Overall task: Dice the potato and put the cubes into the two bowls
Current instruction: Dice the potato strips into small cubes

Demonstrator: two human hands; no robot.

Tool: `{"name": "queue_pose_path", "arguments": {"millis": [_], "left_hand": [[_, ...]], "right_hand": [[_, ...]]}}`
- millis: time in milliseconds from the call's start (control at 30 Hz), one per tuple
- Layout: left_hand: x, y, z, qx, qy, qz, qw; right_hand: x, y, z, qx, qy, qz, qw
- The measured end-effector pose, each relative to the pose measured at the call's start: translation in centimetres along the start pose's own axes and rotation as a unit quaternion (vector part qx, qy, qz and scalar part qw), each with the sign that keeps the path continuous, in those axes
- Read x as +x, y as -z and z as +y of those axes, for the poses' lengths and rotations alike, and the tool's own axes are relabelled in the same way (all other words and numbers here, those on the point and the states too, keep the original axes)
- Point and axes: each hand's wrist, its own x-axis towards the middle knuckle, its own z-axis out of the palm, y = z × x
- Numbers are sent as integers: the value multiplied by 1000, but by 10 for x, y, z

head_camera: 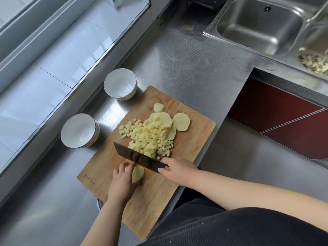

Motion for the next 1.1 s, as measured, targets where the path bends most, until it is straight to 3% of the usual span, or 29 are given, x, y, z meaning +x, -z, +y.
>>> {"name": "queue_pose_path", "arguments": {"millis": [600, 1100], "left_hand": [[-9, -10, -4, -68, 31, 57, 996], [7, -10, 7, -55, -21, 72, 996]], "right_hand": [[15, 3, 7, -28, -32, -20, 999], [13, 11, 4, -188, 1, 87, 978]]}}
